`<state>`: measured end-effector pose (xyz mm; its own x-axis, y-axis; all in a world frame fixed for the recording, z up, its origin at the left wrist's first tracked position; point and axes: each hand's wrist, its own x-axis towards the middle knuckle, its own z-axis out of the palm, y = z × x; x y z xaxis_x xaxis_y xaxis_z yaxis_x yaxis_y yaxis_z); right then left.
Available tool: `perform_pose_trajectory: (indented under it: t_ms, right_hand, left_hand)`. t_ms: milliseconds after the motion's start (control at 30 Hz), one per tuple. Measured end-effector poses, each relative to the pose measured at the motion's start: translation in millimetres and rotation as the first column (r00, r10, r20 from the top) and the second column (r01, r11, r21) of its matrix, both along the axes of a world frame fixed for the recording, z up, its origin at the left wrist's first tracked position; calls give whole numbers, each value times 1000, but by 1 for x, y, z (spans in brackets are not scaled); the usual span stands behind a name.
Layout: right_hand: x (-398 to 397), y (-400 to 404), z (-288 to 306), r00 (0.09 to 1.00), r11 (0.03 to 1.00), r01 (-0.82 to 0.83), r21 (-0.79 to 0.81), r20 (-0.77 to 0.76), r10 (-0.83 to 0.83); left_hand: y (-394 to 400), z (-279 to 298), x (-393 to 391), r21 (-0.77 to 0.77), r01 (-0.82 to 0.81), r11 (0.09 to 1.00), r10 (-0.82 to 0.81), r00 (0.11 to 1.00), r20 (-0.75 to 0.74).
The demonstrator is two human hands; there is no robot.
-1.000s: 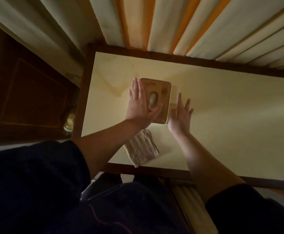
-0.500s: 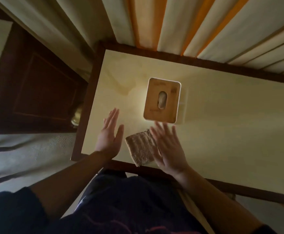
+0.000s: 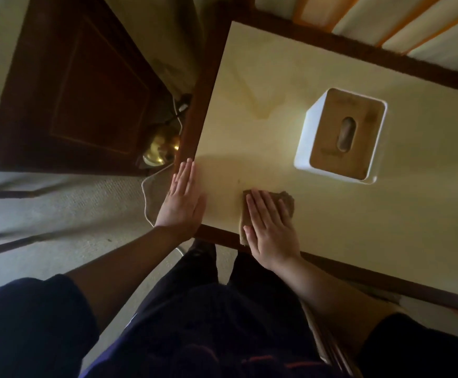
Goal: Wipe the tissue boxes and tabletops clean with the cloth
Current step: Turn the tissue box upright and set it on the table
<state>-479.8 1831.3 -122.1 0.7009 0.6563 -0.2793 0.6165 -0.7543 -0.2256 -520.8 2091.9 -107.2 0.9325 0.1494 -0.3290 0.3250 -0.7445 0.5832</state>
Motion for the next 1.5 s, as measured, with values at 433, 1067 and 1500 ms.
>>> perform_pose_trajectory:
  t_ms: [433, 1067, 1500]
  right_hand:
    - [30, 163, 1, 990, 990, 142, 16, -7, -142]
    - [62, 30, -3, 923, 924, 381, -38, 78, -378]
    - [85, 103, -5, 822, 828, 561, -7, 128, -556]
  left_hand:
    - [27, 13, 4, -313, -228, 922, 276, 954, 120]
    - [25, -27, 60, 224, 96, 970, -135, 977, 165]
    - [26, -34, 62, 211, 88, 974, -130, 972, 196]
